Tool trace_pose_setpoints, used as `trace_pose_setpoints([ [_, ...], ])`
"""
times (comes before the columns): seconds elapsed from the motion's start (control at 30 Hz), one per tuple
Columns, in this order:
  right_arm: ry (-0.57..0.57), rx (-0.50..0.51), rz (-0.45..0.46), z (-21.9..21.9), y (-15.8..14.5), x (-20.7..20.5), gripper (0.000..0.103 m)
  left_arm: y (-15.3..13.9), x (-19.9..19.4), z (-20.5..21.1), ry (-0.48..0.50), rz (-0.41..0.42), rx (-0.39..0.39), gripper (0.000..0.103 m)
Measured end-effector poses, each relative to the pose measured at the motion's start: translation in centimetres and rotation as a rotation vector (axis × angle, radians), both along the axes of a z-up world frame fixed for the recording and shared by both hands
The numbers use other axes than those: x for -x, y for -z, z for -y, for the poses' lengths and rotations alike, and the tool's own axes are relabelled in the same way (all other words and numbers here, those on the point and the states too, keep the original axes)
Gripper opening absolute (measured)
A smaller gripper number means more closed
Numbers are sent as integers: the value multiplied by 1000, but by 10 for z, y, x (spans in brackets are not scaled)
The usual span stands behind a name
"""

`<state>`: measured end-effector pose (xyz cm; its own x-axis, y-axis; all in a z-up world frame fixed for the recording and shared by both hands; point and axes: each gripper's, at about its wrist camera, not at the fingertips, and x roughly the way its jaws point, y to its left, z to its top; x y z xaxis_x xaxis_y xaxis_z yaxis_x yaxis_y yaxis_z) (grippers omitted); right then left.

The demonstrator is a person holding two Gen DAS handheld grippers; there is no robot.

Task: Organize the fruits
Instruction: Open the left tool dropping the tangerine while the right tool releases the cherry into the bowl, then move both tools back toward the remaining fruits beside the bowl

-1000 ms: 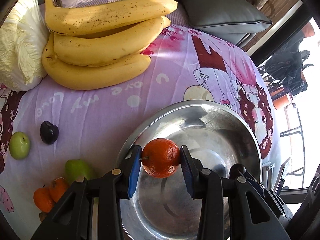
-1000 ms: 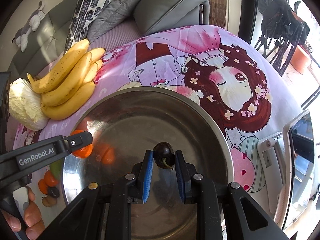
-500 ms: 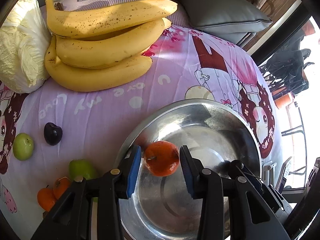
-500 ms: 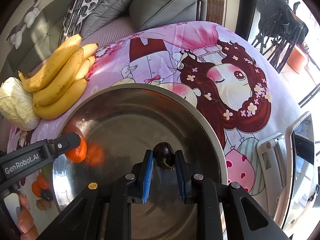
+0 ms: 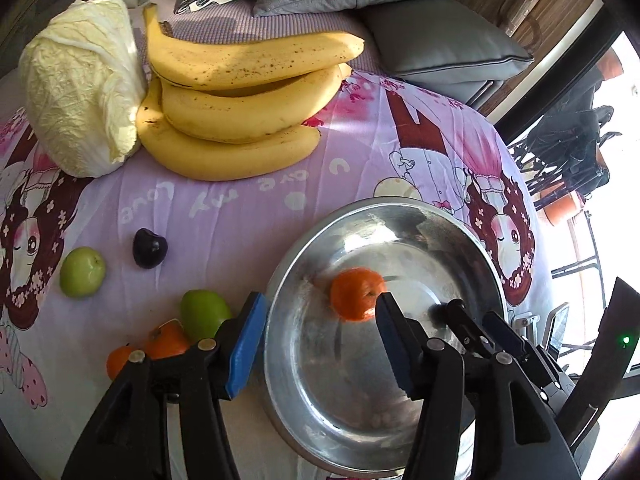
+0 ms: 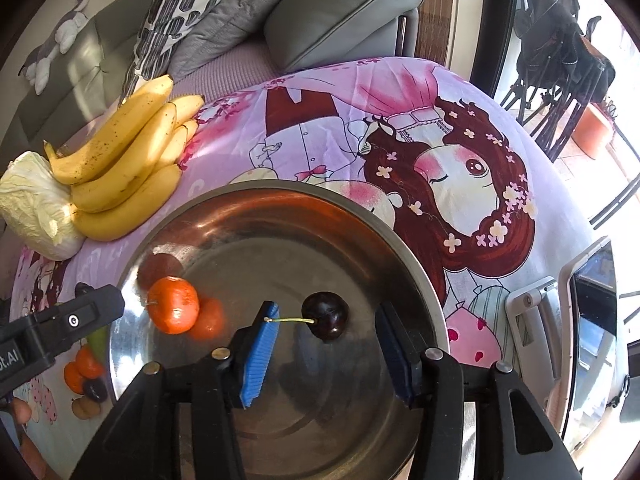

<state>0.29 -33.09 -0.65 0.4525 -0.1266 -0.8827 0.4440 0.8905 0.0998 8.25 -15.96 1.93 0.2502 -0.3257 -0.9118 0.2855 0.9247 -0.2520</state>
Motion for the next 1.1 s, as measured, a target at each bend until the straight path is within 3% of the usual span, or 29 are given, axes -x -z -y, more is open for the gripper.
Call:
trace_pose_setpoints([
  [0.03, -4, 5, 5, -2, -2, 1, 60, -1, 1, -6, -14, 7, -8, 67],
  [0.27, -67, 20, 36, -21, -11, 3, 73, -2, 7, -43, -112, 57, -82, 74],
  [0.33, -80, 18, 40, -25, -12, 3, 78, -3, 9, -52, -135, 80, -108, 84],
  [0.57, -104, 20, 39, -36, -11, 5, 90, 0, 13, -78, -192, 124, -169, 86],
  [0.7, -106, 28, 40, -40, -11, 7, 102, 7, 14, -91, -218, 126, -197, 93],
  [1.1, -123, -2, 62, -64, -34, 11, 103, 15, 9, -121, -265, 107, -201, 95],
])
